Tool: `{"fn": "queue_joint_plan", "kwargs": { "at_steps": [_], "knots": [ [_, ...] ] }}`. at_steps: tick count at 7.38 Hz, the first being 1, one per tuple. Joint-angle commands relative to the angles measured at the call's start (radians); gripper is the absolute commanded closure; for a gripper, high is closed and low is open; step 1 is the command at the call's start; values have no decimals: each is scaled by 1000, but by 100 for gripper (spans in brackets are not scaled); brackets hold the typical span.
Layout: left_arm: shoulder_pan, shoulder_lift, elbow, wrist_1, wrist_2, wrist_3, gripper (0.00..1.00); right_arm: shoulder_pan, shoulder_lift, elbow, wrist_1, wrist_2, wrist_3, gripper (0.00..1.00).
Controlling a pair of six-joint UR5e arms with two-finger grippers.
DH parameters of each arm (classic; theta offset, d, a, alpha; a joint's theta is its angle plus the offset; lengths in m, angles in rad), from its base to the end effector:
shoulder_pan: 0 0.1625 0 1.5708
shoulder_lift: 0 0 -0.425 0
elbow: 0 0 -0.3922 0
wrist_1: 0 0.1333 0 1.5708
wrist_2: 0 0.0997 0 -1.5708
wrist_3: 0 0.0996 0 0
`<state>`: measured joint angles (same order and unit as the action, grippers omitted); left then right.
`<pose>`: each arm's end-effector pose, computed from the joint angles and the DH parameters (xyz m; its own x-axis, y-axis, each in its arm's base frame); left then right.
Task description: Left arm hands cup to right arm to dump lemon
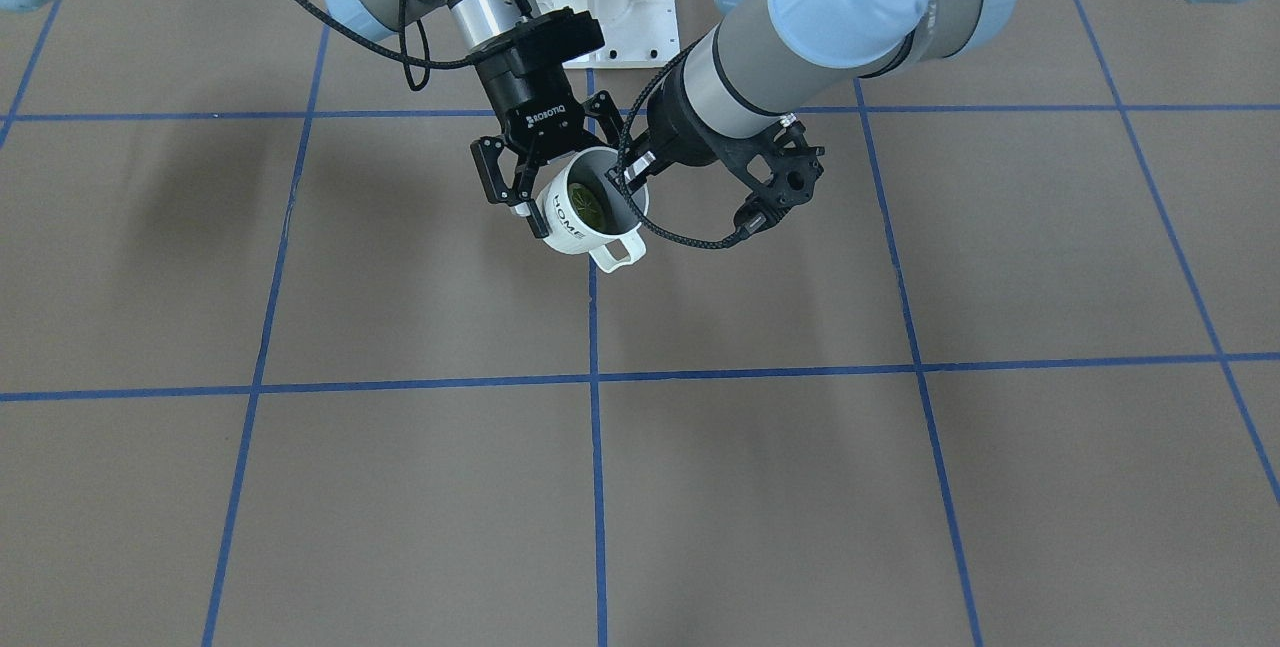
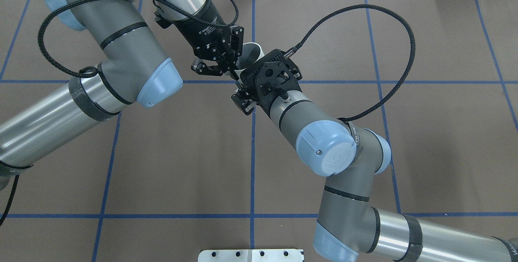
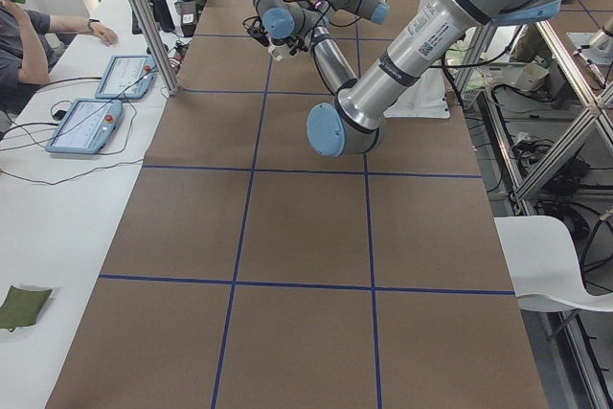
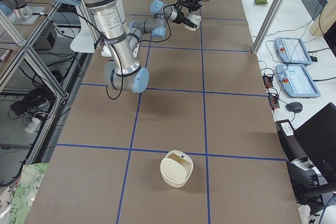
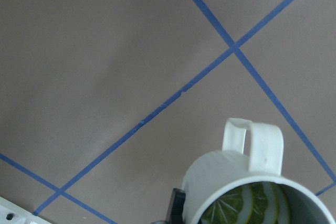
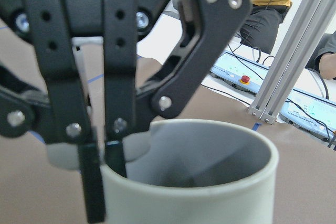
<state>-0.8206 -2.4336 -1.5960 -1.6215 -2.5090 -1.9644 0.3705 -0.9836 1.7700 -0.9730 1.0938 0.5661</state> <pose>0.4226 -0.5312 0.0890 0.3763 -0.7363 -0.5624 0.1442 0.6461 -0.7495 -0.5112 -0.3906 0.1572 0.7192 -0.5250 0.4551 -0.2521 0.4132 0.8750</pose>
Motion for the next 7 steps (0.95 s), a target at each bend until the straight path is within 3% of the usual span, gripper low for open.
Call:
{"fn": "queue_joint_plan", "kwargs": {
  "at_steps": [1, 7],
  "knots": [
    [0, 1, -6, 0, -1, -1, 100, -2, 0, 2, 1, 0, 0, 1],
    [0, 8, -22, 0, -4, -1, 100, -2, 2, 2, 1, 0, 0, 1]
  ]
}}
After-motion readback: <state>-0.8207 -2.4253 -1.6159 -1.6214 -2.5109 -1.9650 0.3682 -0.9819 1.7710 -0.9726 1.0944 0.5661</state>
